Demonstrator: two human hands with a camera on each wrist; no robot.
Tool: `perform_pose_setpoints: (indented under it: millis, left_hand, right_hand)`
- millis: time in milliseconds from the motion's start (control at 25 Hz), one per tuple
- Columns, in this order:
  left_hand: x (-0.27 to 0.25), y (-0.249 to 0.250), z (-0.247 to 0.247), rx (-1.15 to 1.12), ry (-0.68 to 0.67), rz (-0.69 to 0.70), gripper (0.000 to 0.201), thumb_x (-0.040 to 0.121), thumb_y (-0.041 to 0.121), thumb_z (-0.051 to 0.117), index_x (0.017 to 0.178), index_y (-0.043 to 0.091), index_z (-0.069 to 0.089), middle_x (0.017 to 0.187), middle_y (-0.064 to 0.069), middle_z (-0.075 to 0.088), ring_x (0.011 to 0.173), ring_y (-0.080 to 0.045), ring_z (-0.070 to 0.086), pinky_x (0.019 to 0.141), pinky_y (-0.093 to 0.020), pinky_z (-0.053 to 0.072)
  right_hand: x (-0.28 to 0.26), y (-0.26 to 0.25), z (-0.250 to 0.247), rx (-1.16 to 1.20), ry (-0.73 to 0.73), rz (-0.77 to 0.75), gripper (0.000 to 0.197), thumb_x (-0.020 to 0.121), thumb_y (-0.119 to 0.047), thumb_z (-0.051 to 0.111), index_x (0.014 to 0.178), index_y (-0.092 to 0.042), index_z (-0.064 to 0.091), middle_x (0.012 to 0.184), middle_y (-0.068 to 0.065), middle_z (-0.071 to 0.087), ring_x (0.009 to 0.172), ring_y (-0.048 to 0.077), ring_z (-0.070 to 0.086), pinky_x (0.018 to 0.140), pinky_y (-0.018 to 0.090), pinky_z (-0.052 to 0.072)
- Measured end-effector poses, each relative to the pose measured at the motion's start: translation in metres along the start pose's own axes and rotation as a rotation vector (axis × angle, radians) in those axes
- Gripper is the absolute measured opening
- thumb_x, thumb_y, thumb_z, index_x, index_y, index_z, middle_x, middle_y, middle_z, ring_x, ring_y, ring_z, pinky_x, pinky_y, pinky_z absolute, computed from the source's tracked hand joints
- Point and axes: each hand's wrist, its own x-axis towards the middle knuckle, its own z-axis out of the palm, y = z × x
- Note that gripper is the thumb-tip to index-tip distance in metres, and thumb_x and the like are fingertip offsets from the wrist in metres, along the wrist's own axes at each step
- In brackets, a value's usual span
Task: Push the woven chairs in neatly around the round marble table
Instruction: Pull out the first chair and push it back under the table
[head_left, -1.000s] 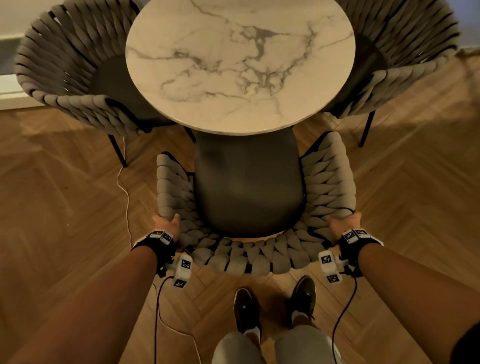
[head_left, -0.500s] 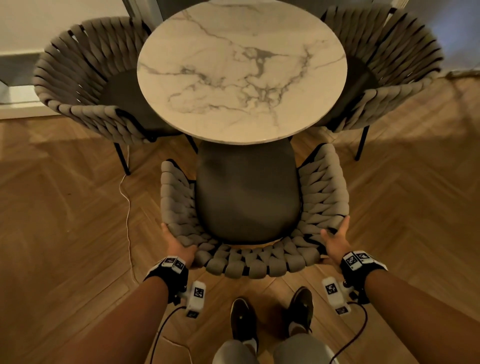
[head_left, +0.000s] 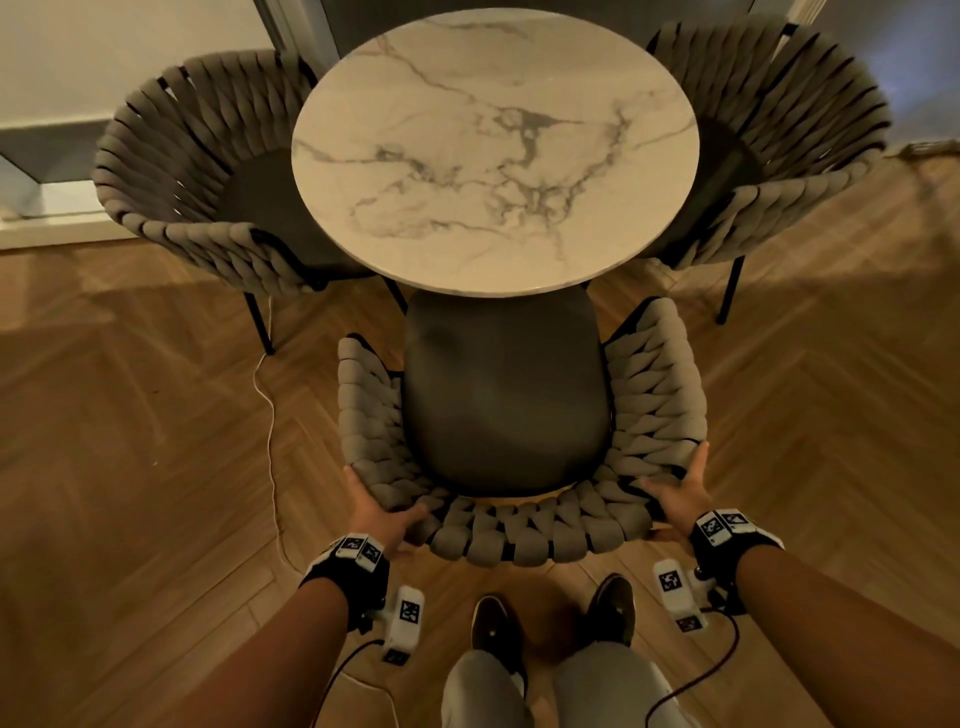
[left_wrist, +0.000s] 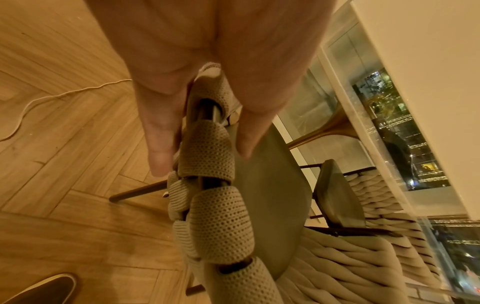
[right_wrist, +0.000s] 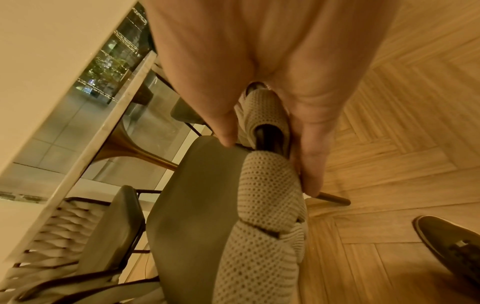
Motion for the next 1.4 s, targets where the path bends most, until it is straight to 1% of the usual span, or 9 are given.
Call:
perform_pose_setpoints:
  millis: [80,160,280,440,720,920,1120,1280,1400]
  left_hand:
    - [-0.002,-0.005,-0.002,-0.021,-0.063,0.000,0.135,0.074,0.001,0.081,0.137,0.064,-0.022,0.154,-0.019,0.033,0.111,-0.047,0.060,0.073,-0.060,0.059]
    - [0.000,-0.006,-0.002,-0.095,-0.052,0.002,0.132,0.075,-0.006,0.077,0.140,0.063,-0.015,0.155,-0.019,0.028,0.121,-0.050,0.052,0.082,-0.064,0.055]
    - [0.008,-0.007,-0.001,-0.190,-0.041,-0.003,0.127,0.074,-0.013,0.074,0.143,0.063,-0.003,0.156,-0.015,0.026,0.128,-0.050,0.043,0.085,-0.068,0.051]
    - [0.015,-0.004,-0.002,-0.229,-0.014,0.007,0.126,0.073,-0.016,0.072,0.144,0.061,0.001,0.155,-0.014,0.029,0.129,-0.049,0.043,0.082,-0.068,0.053]
    - [0.018,0.008,-0.006,-0.185,0.040,0.017,0.128,0.073,-0.014,0.074,0.143,0.063,-0.001,0.153,-0.013,0.035,0.125,-0.046,0.049,0.080,-0.065,0.056]
    - [0.016,0.002,-0.006,-0.163,0.063,0.007,0.127,0.074,-0.011,0.075,0.143,0.064,-0.001,0.152,-0.012,0.037,0.121,-0.044,0.052,0.076,-0.059,0.059]
    - [0.023,0.003,0.003,-0.079,0.050,0.024,0.131,0.070,-0.002,0.081,0.134,0.072,-0.007,0.150,-0.012,0.040,0.114,-0.045,0.055,0.076,-0.062,0.058]
    - [0.028,0.001,0.004,-0.083,0.041,0.011,0.132,0.069,-0.002,0.082,0.131,0.075,-0.006,0.151,-0.013,0.036,0.117,-0.047,0.053,0.075,-0.063,0.058]
    - [0.027,0.000,0.004,-0.120,0.038,-0.001,0.131,0.069,-0.005,0.080,0.131,0.076,-0.003,0.152,-0.013,0.034,0.119,-0.047,0.050,0.077,-0.064,0.057]
  right_hand:
    - [0.000,0.002,0.008,-0.017,0.052,-0.007,0.121,0.090,-0.001,0.068,0.146,-0.052,-0.026,0.162,0.014,0.025,0.129,0.046,0.048,0.069,0.052,0.056]
    - [0.002,0.005,0.018,-0.075,0.126,-0.040,0.115,0.092,0.002,0.060,0.148,-0.041,-0.031,0.160,0.020,0.028,0.128,0.045,0.048,0.089,0.056,0.052]
    - [0.008,0.016,0.020,-0.069,0.131,-0.071,0.108,0.095,-0.001,0.055,0.147,-0.045,-0.030,0.163,0.016,0.023,0.135,0.043,0.043,0.104,0.061,0.044]
    - [0.003,0.010,0.021,0.073,0.071,0.026,0.101,0.099,-0.004,0.052,0.140,-0.069,-0.015,0.161,0.007,0.025,0.133,0.048,0.041,0.085,0.072,0.049]
    - [0.003,0.007,0.028,0.102,0.080,0.000,0.101,0.099,-0.004,0.052,0.142,-0.066,-0.015,0.161,0.009,0.027,0.133,0.047,0.042,0.087,0.076,0.047]
    - [-0.005,0.015,0.030,0.162,0.078,0.031,0.099,0.099,-0.001,0.052,0.143,-0.068,-0.007,0.162,0.009,0.025,0.136,0.047,0.039,0.088,0.077,0.045]
    - [-0.008,-0.002,0.023,0.127,0.111,-0.025,0.096,0.100,0.000,0.049,0.151,-0.056,-0.009,0.163,0.011,0.026,0.142,0.040,0.035,0.100,0.065,0.041]
    - [-0.003,0.000,0.022,0.053,0.142,-0.022,0.102,0.097,-0.004,0.056,0.142,-0.068,-0.010,0.163,0.011,0.026,0.137,0.046,0.040,0.094,0.072,0.045]
    - [-0.006,-0.001,0.022,0.025,0.151,-0.076,0.101,0.097,-0.002,0.056,0.151,-0.054,-0.012,0.162,0.012,0.028,0.139,0.040,0.039,0.105,0.059,0.043]
